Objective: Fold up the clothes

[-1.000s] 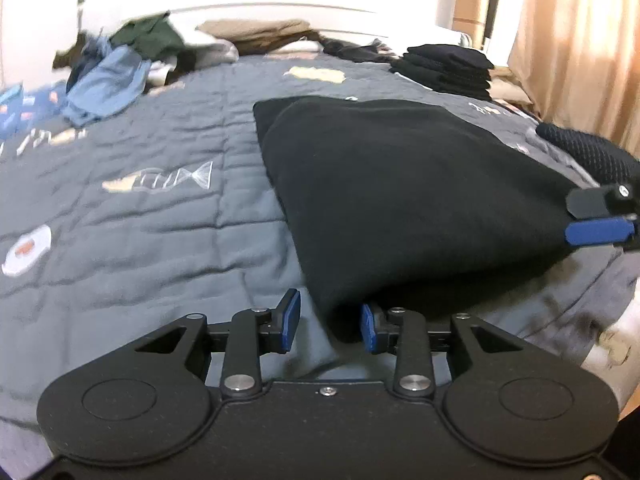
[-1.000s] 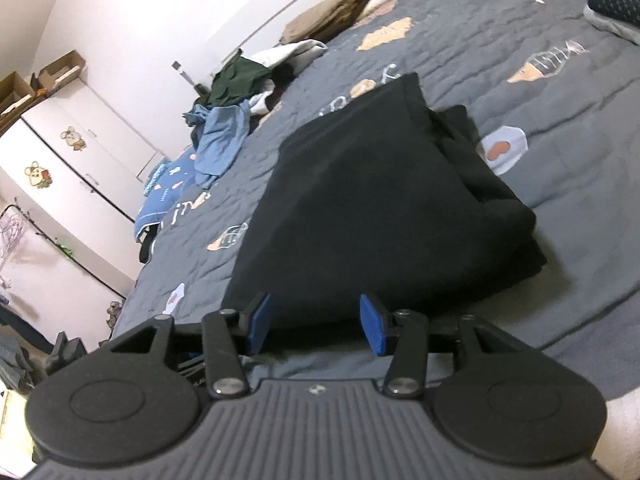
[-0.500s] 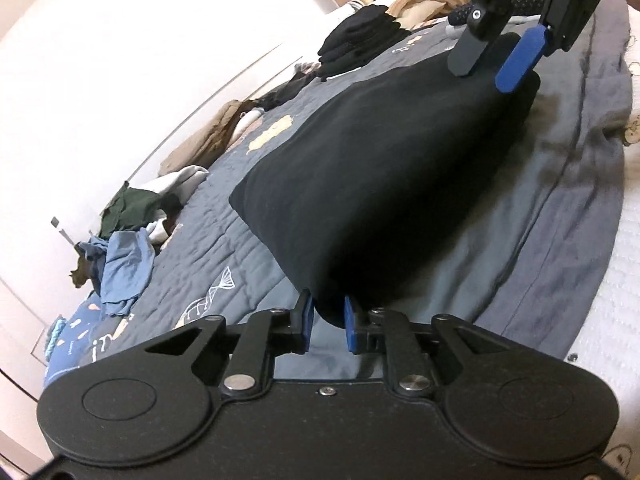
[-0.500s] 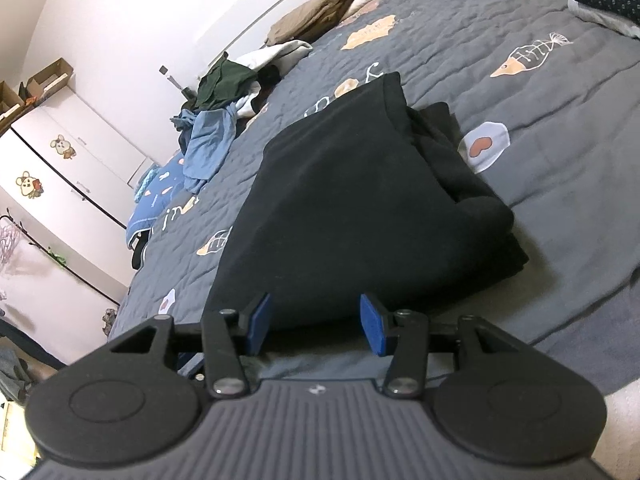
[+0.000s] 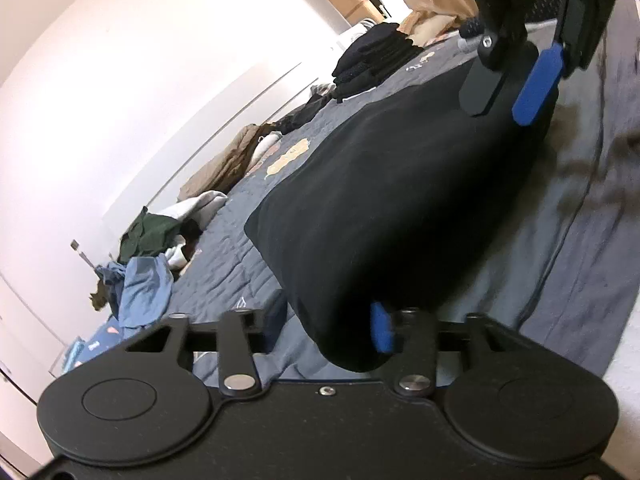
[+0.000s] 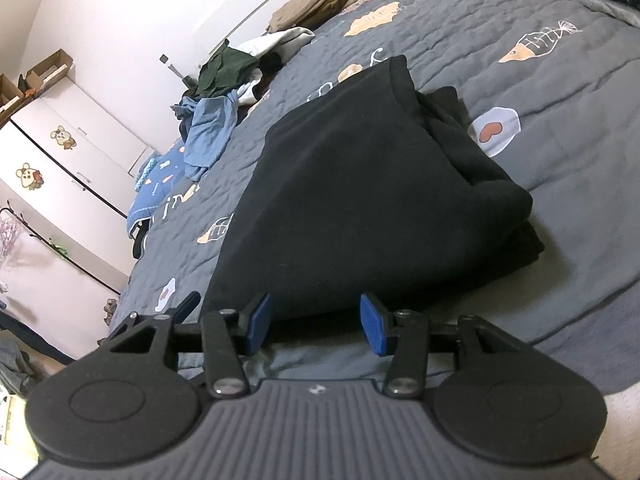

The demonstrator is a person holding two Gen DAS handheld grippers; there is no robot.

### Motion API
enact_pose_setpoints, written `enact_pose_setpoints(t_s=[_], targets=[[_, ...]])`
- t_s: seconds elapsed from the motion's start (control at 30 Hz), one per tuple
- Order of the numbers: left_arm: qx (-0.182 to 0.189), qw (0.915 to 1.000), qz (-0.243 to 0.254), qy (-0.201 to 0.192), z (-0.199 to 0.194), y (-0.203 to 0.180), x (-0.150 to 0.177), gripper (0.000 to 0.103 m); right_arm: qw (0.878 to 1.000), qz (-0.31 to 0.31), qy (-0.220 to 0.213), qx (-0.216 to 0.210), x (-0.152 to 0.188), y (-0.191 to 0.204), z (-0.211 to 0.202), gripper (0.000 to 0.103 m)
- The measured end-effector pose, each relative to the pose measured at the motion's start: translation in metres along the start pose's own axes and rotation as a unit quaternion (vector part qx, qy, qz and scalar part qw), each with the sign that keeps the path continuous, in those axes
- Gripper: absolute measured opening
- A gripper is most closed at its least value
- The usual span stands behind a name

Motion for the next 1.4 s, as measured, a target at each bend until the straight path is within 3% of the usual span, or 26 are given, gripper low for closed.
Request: enact_pose_setpoints(t_s=[0.13, 0.17, 0.4, 0.5, 0.57, 0.87, 0.9, 1.07, 1.23, 1.4], targets=[[-0.017, 0.9969, 0.076, 0.003, -0.002, -0.011, 0.005, 0.026, 1.0, 0.01, -0.005, 0.016, -0.002, -0.008, 0.001, 0.049], [-0.022, 0.9954, 0.094, 0.004, -0.004, -0.013, 0.006, 0.016, 1.0, 0.016, -0.008, 0.021, -0.003, -0.012, 0.001, 0.049], [-0.041, 0.9824, 0.182, 0.017, -0.008, -0.025, 0.016, 0.015, 0.997, 0.051, -0.016, 0.054, -0.007, -0.038, -0.002, 0.049], [-0.034, 0.9903, 0.134, 0.01, -0.019, -0.019, 0.011, 0.018, 0.997, 0.054, -0.023, 0.053, -0.008, -0.038, -0.004, 0.049], [-0.041, 0.9905, 0.131, 0.003, -0.02, -0.018, 0.008, 0.029, 0.997, 0.054, -0.023, 0.05, -0.008, -0.037, -0.005, 0.049], [-0.03, 0.9953, 0.092, -0.003, -0.004, -0.021, 0.0, 0.038, 0.999, 0.042, -0.011, 0.016, -0.006, -0.02, -0.001, 0.049], [-0.031, 0.9943, 0.102, -0.002, -0.003, -0.022, 0.001, 0.038, 0.999, 0.042, -0.01, 0.017, -0.006, -0.02, -0.001, 0.049], [-0.033, 0.9908, 0.131, -0.003, -0.005, -0.023, 0.008, 0.018, 0.998, 0.053, -0.01, 0.022, -0.007, -0.026, 0.0, 0.049], [-0.036, 0.9852, 0.167, 0.009, -0.01, -0.024, 0.017, 0.015, 0.998, 0.058, -0.013, 0.036, -0.007, -0.033, -0.003, 0.049], [-0.014, 0.9891, 0.146, 0.017, -0.021, -0.022, 0.018, 0.014, 0.994, 0.076, -0.047, 0.063, -0.017, -0.054, -0.023, 0.049]])
Point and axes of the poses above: each gripper's, at about its wrist camera, not at the fingertips, and z roughly the way its jaws point, y to its left, x to its underside, the point moved 9 cm from there along z, roughly the way its jaws point, and after that the axes turned 4 degrees about x, right-handed, at the moved point
